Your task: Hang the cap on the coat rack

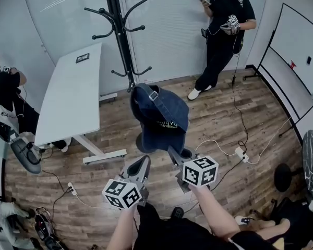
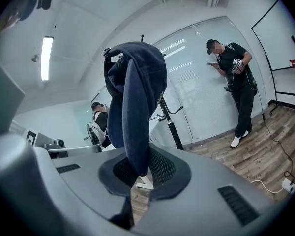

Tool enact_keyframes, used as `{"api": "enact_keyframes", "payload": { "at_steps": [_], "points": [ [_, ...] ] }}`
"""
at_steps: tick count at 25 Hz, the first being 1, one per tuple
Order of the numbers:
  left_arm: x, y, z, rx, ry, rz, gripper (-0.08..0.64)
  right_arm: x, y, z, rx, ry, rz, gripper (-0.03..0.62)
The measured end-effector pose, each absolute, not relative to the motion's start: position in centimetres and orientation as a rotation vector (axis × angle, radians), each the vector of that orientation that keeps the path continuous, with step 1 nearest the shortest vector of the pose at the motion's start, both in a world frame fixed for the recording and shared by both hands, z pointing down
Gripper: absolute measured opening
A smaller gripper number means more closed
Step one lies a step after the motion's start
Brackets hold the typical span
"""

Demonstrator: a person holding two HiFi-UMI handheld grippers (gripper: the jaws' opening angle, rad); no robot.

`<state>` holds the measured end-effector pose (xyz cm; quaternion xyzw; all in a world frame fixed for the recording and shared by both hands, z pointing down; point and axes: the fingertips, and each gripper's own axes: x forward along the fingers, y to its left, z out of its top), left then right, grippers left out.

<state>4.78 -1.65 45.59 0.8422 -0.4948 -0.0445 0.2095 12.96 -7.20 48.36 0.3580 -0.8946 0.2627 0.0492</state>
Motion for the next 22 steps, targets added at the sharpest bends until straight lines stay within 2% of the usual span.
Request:
{"api": "enact_keyframes", "payload": {
  "at_steps": [16, 22],
  "points": [
    [-12.5, -9.6, 43.4, 2.388, -1.322, -0.2, 0.014, -4.3, -16.6, 46.4, 1.123, -2.724, 0.799, 0.042],
    [-13.7, -9.9, 43.9, 2.398, -1.307, -0.197, 0.014, -5.8, -17.1, 46.2, 1.143, -2.747, 0.814, 0.043]
  ]
}}
